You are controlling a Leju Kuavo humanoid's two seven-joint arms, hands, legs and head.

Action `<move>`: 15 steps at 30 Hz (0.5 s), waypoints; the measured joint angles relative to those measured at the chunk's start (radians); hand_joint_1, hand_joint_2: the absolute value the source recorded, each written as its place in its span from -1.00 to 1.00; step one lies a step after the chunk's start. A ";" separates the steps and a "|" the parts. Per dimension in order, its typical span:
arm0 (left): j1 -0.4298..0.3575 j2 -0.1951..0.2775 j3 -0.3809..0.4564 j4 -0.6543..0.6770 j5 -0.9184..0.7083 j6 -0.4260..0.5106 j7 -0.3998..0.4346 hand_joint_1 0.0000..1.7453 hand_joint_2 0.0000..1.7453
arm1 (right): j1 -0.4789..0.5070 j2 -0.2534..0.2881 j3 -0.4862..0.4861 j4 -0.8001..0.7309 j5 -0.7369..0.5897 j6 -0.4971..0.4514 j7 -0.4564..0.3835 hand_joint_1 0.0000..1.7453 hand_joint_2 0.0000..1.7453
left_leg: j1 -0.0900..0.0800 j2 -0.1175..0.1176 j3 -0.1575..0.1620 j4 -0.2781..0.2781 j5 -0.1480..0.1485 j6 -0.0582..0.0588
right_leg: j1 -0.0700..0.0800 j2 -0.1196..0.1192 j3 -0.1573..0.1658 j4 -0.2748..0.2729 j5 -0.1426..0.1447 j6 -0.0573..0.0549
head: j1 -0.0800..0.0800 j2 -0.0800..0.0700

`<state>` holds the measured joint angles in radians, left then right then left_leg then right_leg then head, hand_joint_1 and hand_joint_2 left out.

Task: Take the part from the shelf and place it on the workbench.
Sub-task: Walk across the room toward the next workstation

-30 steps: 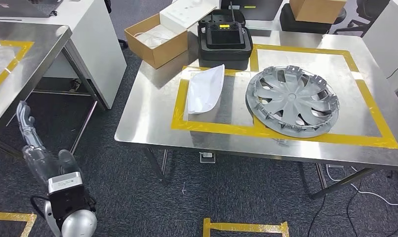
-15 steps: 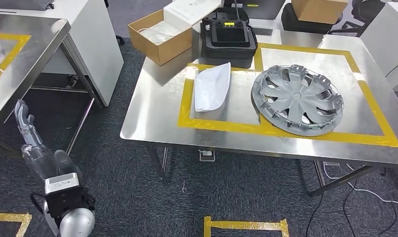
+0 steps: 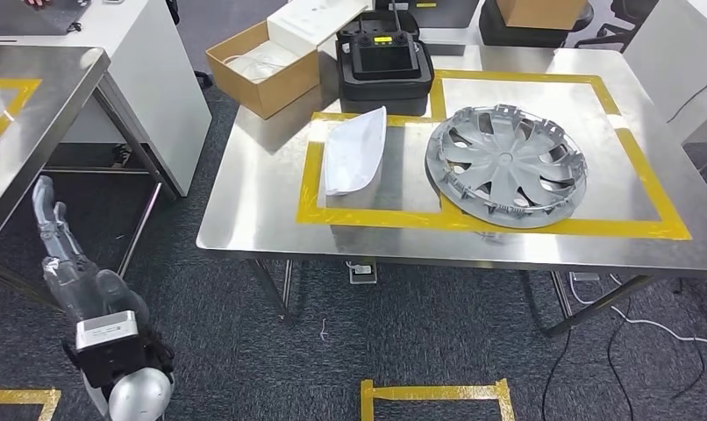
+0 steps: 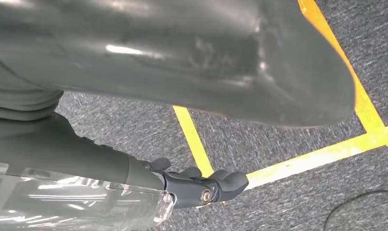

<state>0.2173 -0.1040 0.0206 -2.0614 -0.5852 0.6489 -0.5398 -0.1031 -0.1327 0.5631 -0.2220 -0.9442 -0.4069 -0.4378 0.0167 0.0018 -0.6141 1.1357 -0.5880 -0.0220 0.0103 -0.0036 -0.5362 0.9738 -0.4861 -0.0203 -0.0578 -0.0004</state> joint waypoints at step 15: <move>-0.003 0.005 -0.006 0.013 0.002 0.000 -0.004 -1.00 -1.00 | 0.000 0.000 0.000 0.000 0.001 0.002 0.000 -1.00 -1.00 | 0.007 -0.012 0.051 -0.096 0.065 0.033 | -0.006 0.022 -0.061 0.133 -0.078 0.050 | 0.006 0.000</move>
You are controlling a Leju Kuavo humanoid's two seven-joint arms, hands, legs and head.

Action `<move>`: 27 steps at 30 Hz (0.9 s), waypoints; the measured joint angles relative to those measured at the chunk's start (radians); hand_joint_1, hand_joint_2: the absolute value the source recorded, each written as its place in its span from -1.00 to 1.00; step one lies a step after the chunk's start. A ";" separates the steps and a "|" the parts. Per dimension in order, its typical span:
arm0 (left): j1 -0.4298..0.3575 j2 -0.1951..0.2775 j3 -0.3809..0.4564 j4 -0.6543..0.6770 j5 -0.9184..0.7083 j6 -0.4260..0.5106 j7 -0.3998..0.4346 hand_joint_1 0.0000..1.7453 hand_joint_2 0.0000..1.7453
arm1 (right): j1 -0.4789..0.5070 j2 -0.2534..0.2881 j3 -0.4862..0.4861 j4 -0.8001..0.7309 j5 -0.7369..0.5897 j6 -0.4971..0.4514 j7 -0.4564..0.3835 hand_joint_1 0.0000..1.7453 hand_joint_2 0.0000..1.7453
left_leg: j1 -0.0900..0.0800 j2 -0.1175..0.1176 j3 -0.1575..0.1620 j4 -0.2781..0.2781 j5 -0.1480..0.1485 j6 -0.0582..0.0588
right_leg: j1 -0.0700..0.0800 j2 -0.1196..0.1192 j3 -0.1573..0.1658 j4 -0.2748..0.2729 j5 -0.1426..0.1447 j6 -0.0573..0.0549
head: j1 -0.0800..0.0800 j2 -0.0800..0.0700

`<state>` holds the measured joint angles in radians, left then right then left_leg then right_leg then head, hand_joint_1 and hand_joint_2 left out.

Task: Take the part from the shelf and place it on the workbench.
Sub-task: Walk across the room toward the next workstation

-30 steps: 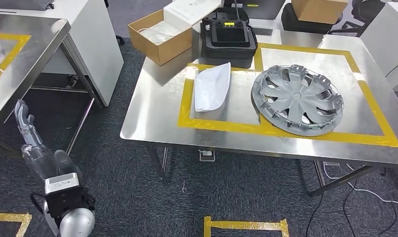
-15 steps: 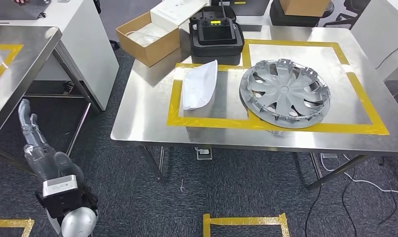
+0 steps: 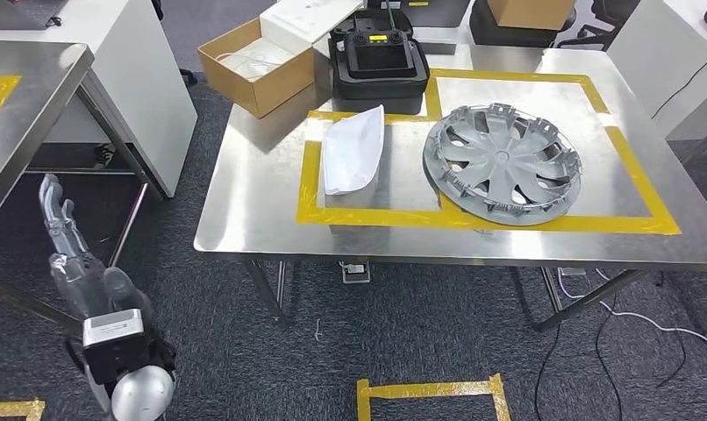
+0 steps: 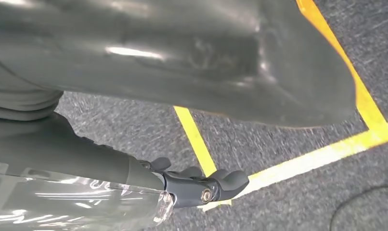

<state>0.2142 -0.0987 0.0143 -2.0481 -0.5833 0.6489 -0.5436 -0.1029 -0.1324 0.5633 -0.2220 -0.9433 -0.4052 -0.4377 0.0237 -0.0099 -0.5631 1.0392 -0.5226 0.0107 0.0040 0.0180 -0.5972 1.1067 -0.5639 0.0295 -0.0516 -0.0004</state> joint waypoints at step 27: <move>0.002 0.012 -0.020 0.021 0.010 0.000 -0.010 -1.00 -1.00 | 0.003 0.008 0.000 0.000 -0.013 0.013 -0.001 -1.00 -1.00 | -0.002 -0.050 -0.008 0.012 -0.007 -0.015 | -0.006 0.070 0.024 -0.085 0.065 -0.014 | -0.006 0.000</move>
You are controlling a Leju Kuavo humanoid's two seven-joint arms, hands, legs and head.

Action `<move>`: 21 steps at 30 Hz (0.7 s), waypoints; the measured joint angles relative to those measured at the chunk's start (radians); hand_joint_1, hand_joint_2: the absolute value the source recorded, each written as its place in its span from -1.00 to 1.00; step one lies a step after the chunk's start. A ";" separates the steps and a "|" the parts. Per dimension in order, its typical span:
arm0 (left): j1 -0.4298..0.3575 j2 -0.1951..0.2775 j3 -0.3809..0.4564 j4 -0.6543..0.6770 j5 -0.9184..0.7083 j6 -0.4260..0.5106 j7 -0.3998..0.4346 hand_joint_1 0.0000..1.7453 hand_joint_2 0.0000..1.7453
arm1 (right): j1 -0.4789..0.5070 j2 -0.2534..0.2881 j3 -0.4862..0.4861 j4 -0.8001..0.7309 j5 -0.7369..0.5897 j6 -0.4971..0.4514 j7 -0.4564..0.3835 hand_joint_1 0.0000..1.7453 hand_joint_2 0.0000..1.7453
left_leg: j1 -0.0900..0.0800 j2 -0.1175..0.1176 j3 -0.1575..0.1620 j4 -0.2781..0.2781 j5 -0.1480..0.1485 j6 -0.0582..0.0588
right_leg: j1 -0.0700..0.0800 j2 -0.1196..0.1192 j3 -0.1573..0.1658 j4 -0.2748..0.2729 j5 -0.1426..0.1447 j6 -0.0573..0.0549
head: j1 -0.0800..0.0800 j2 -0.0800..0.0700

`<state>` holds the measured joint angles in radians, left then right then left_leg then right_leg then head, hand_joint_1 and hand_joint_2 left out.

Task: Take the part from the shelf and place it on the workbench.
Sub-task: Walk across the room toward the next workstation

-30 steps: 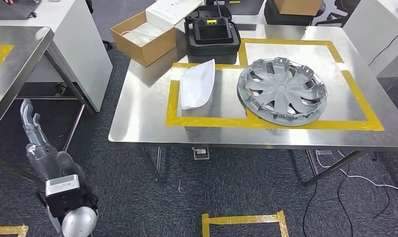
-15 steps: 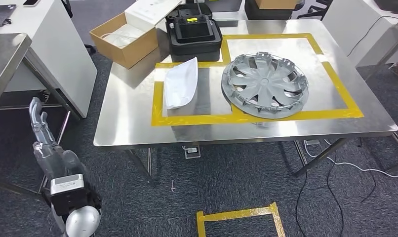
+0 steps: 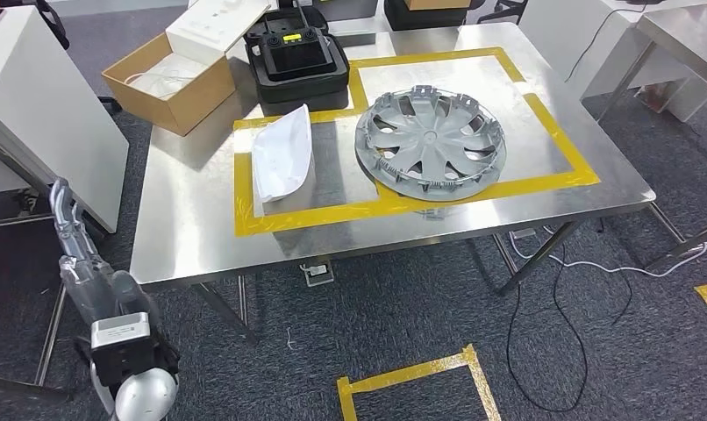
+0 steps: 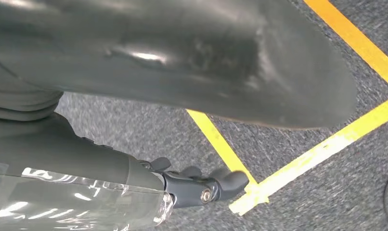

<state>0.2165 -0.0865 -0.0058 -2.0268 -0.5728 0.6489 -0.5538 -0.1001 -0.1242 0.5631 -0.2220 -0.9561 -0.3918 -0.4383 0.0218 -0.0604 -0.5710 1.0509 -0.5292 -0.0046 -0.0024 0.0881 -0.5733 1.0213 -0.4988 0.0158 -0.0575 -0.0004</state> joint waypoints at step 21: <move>0.005 -0.003 0.001 0.006 0.022 0.000 -0.043 -1.00 -1.00 | 0.004 0.006 -0.008 0.000 -0.024 0.009 -0.017 -1.00 -1.00 | -0.005 0.051 -0.071 0.186 -0.122 -0.020 | 0.015 -0.089 0.022 -0.046 0.025 -0.045 | 0.002 0.000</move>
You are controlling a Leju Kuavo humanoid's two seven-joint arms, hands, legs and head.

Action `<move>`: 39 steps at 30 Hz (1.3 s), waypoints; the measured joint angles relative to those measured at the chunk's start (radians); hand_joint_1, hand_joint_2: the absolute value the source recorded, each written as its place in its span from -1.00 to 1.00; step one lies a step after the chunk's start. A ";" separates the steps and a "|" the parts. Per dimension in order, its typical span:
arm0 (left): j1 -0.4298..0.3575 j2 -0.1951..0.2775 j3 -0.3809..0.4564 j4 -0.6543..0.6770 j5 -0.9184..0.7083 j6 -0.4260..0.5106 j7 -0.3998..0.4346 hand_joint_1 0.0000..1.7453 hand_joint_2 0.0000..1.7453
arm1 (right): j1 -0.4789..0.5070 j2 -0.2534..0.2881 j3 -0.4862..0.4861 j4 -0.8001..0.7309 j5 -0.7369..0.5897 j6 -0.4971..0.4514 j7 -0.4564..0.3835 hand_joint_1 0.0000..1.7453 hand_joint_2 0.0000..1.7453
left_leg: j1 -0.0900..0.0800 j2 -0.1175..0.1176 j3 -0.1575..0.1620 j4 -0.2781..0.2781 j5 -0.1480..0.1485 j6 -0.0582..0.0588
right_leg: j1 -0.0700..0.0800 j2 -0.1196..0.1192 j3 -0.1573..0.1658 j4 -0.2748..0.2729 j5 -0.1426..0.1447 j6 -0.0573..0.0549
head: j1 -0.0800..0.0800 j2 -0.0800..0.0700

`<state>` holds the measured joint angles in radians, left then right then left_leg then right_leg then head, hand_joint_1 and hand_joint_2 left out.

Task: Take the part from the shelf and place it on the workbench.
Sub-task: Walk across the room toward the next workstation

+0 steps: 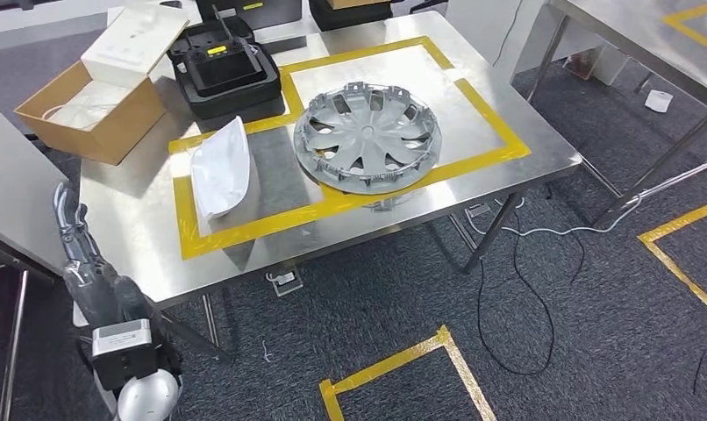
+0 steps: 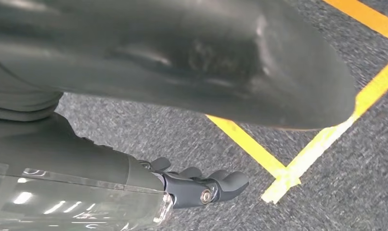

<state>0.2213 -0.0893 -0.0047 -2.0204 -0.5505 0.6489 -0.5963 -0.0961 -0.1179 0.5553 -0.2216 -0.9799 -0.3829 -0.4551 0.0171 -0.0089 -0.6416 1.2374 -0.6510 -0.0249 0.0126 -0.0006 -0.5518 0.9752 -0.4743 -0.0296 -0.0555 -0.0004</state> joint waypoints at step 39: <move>0.015 -0.005 0.003 0.003 0.111 0.000 -0.037 -1.00 -1.00 | -0.002 0.009 -0.001 0.001 0.015 -0.029 0.016 -1.00 -1.00 | 0.004 -0.053 0.062 -0.185 0.132 0.013 | -0.005 0.058 -0.014 0.045 -0.030 0.023 | 0.005 0.000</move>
<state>0.2364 -0.0947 -0.0014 -2.0170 -0.4395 0.6489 -0.6329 -0.0980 -0.1087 0.5543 -0.2205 -0.9650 -0.4115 -0.4395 0.0215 -0.0620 -0.5792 1.0525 -0.5193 -0.0121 0.0075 0.0571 -0.5660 1.0198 -0.5039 -0.0062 -0.0506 -0.0004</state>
